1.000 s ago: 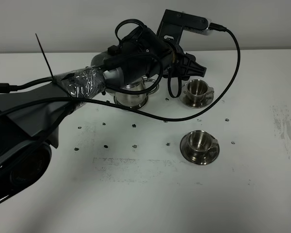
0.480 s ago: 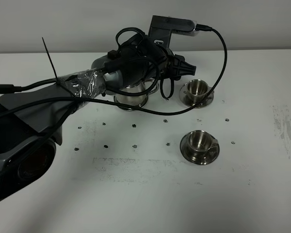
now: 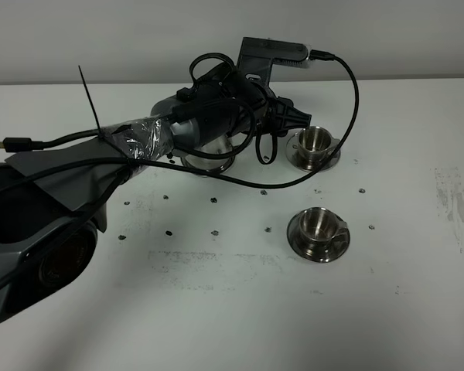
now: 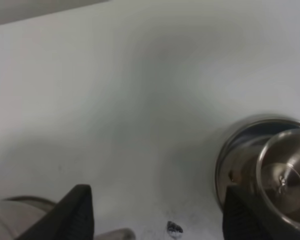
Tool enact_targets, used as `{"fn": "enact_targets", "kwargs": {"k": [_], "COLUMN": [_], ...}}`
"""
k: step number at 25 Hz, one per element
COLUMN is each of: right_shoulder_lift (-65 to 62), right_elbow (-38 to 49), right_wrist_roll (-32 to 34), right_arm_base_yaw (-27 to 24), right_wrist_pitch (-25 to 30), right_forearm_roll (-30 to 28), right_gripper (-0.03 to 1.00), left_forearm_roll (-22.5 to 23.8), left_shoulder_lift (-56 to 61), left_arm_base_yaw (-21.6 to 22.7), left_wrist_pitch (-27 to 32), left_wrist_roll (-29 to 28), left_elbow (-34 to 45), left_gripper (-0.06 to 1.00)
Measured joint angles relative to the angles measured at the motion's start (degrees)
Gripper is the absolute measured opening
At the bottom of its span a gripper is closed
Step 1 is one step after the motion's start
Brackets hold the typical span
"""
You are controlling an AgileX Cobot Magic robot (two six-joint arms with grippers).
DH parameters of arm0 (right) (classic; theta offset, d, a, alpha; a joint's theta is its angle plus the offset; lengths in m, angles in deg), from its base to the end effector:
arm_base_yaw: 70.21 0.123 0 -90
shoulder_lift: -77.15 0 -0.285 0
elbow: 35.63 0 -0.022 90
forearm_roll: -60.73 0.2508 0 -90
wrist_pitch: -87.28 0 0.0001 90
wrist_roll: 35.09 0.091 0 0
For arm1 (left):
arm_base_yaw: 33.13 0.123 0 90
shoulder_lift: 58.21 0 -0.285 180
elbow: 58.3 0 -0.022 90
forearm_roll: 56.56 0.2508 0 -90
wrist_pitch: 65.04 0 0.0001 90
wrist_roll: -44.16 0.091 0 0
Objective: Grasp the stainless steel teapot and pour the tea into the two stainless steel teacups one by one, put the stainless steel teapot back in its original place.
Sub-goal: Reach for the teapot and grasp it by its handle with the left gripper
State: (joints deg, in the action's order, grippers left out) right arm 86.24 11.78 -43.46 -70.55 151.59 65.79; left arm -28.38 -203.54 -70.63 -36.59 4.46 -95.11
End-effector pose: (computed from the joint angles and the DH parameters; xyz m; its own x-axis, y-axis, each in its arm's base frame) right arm -0.0065 0.0073 0.2784 -0.5012 -0.1042 -0.8590 -0.1170 0.9918 -0.0521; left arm 0.4432 -0.3142 0.1646 -0.6503 0.1920 -0.7350 0.3122 0.9496 -0.0282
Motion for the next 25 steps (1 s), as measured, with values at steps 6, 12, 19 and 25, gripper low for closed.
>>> {"fn": "enact_targets", "kwargs": {"k": [6,12,19,25], "right_shoulder_lift": [0.00,0.00,0.00,0.00], "right_elbow": [0.00,0.00,0.00,0.00], "right_wrist_roll": [0.05,0.05,0.05,0.00], "right_arm_base_yaw": [0.00,0.00,0.00,0.00], "right_wrist_pitch": [0.00,0.00,0.00,0.00], "right_forearm_roll": [0.00,0.00,0.00,0.00], "right_gripper": [0.54,0.54,0.54,0.54], "left_forearm_roll": [-1.37,-4.16,-6.15,-10.10], "left_shoulder_lift": [0.00,0.00,0.23,0.86], "left_arm_base_yaw": [0.00,0.01,-0.42,-0.53], "left_wrist_pitch": [2.89,4.62,5.95,7.47], "left_wrist_roll": [0.43,3.31,5.08,8.99], "left_elbow": [-0.05,-0.05,-0.05,-0.05], "left_gripper": [0.56,0.56,0.56,0.56]}}
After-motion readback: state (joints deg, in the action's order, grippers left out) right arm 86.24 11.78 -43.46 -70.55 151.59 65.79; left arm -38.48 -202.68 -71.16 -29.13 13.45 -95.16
